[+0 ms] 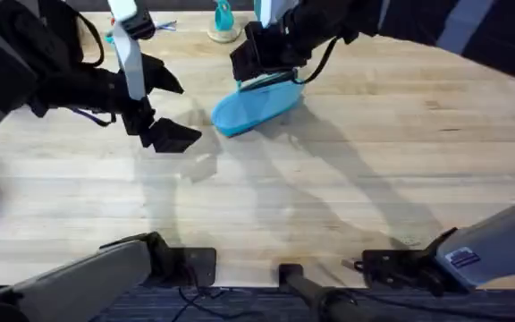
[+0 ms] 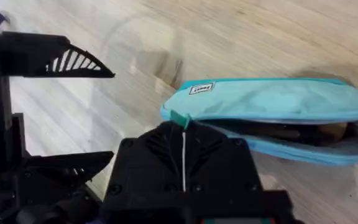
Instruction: Unzip the bag, pick up the pens from the table one at a time and place them inside, then zip the bag closed.
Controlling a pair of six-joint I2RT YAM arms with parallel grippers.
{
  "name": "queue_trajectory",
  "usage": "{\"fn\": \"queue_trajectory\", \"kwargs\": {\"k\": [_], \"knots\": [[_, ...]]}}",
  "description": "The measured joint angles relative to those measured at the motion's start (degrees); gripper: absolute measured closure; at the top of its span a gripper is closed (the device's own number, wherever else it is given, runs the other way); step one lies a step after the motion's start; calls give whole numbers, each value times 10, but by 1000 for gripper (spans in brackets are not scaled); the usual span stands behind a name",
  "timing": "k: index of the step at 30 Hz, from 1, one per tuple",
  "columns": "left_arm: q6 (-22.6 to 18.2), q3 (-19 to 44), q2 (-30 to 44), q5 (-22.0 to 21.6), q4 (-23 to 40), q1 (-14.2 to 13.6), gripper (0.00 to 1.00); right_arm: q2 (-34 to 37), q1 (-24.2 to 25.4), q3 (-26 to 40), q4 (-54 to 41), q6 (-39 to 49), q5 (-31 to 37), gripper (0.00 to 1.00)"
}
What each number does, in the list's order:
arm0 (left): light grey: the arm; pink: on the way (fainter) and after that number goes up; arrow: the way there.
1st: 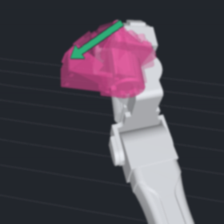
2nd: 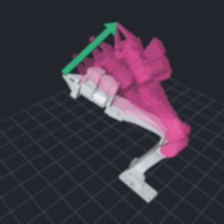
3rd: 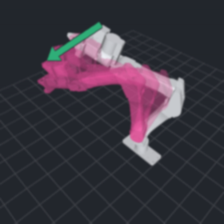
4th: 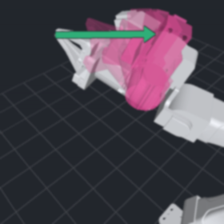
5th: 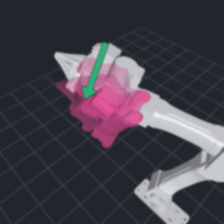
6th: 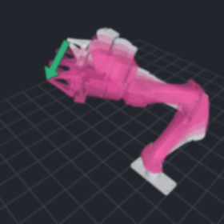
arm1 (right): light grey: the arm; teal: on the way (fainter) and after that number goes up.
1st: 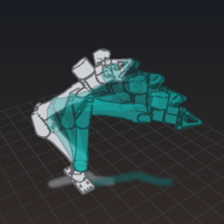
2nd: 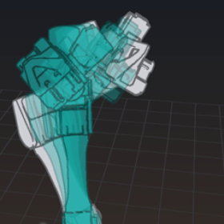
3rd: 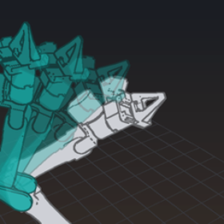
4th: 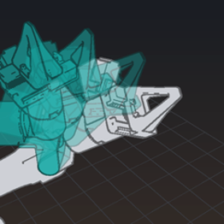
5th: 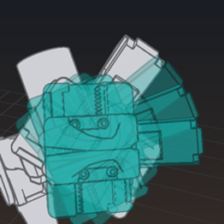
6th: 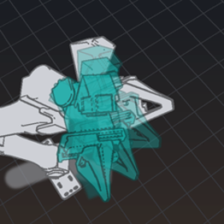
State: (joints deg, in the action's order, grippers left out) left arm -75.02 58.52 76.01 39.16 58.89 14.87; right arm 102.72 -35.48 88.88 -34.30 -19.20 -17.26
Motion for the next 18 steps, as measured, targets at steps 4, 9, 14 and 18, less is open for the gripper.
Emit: {"fn": "queue_trajectory", "kwargs": {"k": [4, 9, 14, 18], "knots": [[0, 0, 0, 0, 0, 0, 7, 0, 0, 0, -1, 4, 0, 971], [0, 0, 0, 0, 0, 0, 7, 0, 0, 0, -9, 5, -2, 971], [0, 0, 0, 1, 1, 0, 7, 0, 0, 0, -10, 8, -2, 972], [0, 0, 0, 11, 0, 0, 6, 0, 0, 0, -10, 8, -2, 971]]}}
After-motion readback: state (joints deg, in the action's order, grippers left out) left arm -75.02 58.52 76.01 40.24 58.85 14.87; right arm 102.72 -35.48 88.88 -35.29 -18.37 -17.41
